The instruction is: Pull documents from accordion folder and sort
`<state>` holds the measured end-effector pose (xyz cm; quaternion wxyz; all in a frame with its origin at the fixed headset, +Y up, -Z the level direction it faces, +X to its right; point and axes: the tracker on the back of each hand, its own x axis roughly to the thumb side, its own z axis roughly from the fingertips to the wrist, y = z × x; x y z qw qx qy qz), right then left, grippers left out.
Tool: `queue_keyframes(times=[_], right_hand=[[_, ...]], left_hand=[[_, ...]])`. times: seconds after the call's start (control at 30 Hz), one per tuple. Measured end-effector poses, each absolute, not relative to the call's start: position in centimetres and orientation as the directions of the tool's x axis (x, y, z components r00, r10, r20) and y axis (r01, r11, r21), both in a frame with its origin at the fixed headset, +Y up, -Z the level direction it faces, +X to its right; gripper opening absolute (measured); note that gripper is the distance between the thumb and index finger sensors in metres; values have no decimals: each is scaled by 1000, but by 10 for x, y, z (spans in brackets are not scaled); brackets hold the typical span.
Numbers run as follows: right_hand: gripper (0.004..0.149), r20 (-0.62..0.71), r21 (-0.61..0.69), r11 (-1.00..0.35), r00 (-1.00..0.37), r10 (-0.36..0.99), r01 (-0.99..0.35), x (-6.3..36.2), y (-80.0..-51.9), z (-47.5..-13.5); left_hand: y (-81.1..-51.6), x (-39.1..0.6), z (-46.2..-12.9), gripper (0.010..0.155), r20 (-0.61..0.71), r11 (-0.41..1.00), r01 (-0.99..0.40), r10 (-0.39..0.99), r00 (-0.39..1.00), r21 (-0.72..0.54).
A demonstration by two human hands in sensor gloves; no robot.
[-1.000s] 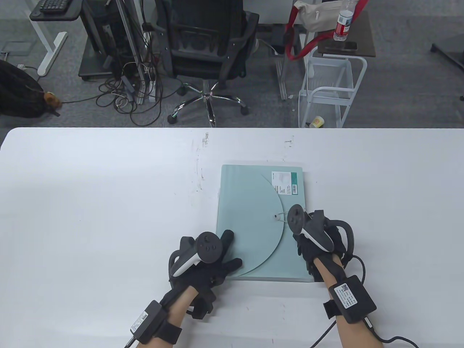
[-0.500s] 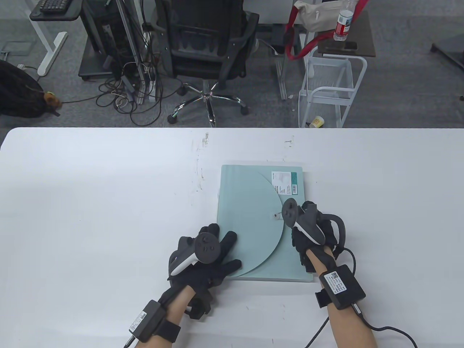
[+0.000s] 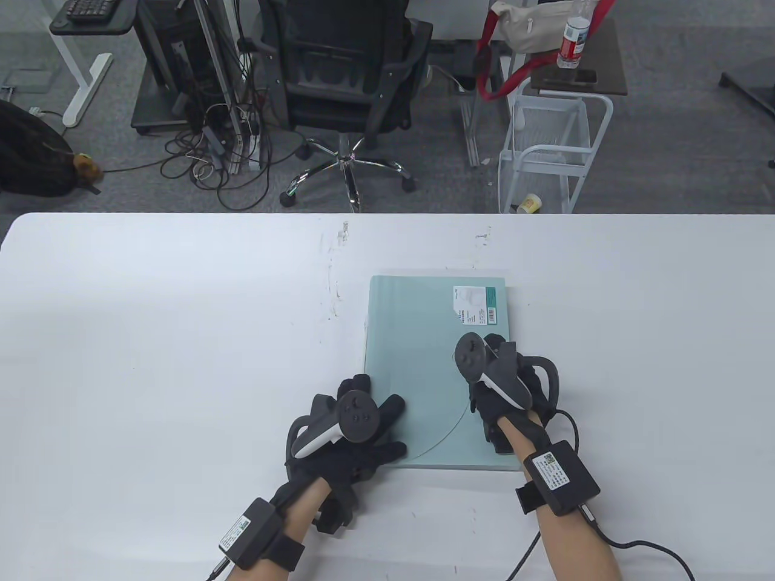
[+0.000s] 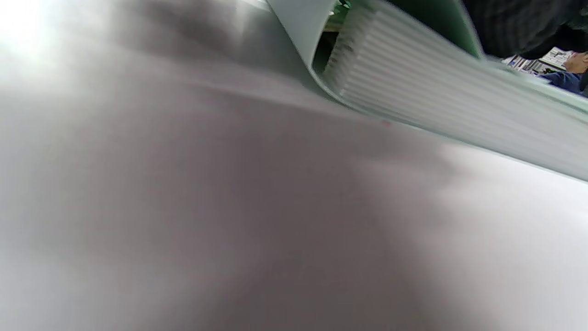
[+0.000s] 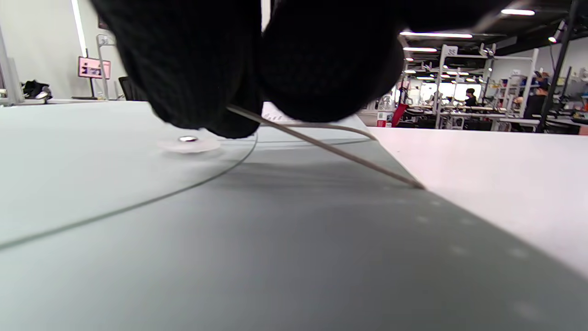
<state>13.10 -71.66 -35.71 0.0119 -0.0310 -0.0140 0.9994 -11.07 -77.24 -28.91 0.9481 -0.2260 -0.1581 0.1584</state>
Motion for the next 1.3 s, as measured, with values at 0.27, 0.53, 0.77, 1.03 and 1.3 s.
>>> queue_keyframes(times=[0.27,0.53,0.77,1.03,1.3], right_hand=[[57,-146,30,-1000,-989,-6,1,157,-717,-351],[65,-137,119,-989,-985,-103,87,158,-732,-348],[63,-152,139,-985,-980,-125,104,157,-735,-349],[61,-155,142,-976,-970,-185,163,147,-736,-349],[61,-166,136,-980,-972,-164,142,148,-736,-349]], left_hand=[[-772,-113,-289,74,222,835,-253,400,889,-489],[-765,-111,-284,91,272,850,-278,426,863,-448],[-745,-120,-280,97,277,825,-419,533,799,-378],[-743,-106,-274,98,306,815,-458,564,767,-355],[-705,-164,-273,71,136,653,-755,745,653,52]])
